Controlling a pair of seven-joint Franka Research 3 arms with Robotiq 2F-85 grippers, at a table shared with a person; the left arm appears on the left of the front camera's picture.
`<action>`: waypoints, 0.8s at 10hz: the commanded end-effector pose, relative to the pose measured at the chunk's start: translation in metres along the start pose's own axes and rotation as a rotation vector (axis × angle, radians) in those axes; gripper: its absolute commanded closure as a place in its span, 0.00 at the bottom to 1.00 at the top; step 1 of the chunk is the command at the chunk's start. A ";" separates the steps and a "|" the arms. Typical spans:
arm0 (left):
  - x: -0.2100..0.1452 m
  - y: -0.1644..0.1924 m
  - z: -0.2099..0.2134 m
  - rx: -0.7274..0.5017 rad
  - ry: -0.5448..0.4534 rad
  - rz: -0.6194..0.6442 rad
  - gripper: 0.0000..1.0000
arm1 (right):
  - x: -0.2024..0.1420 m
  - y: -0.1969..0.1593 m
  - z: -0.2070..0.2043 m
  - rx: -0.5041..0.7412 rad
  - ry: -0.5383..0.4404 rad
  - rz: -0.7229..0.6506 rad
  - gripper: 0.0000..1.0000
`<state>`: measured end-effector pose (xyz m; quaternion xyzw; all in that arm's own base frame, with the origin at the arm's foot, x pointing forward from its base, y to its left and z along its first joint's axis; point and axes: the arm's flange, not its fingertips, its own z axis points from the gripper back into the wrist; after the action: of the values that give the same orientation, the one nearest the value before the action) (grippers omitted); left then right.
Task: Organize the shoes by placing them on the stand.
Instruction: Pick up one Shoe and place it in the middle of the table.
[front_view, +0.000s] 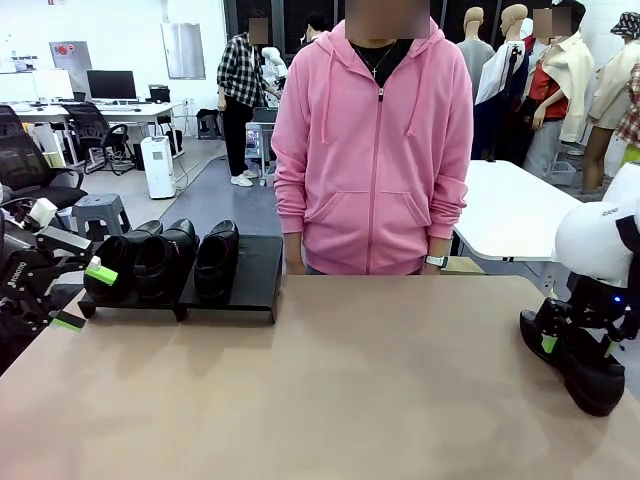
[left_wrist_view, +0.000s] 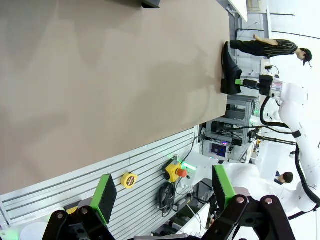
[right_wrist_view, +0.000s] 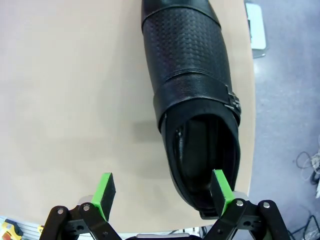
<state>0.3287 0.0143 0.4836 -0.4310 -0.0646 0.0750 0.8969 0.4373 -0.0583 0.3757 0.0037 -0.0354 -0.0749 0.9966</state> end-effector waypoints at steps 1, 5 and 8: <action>0.000 0.000 0.002 -0.032 -0.002 -0.016 0.00 | 0.012 0.009 -0.007 -0.044 0.020 -0.018 0.00; 0.000 0.000 0.002 -0.032 -0.002 -0.016 0.00 | 0.019 0.014 -0.027 -0.063 0.068 0.001 0.00; 0.000 0.000 0.002 -0.032 -0.002 -0.016 0.00 | 0.017 0.013 -0.027 -0.048 0.098 -0.012 1.00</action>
<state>0.3287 0.0143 0.4836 -0.4311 -0.0645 0.0750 0.8969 0.4531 -0.0517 0.3436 -0.0038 0.0110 -0.0699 0.9975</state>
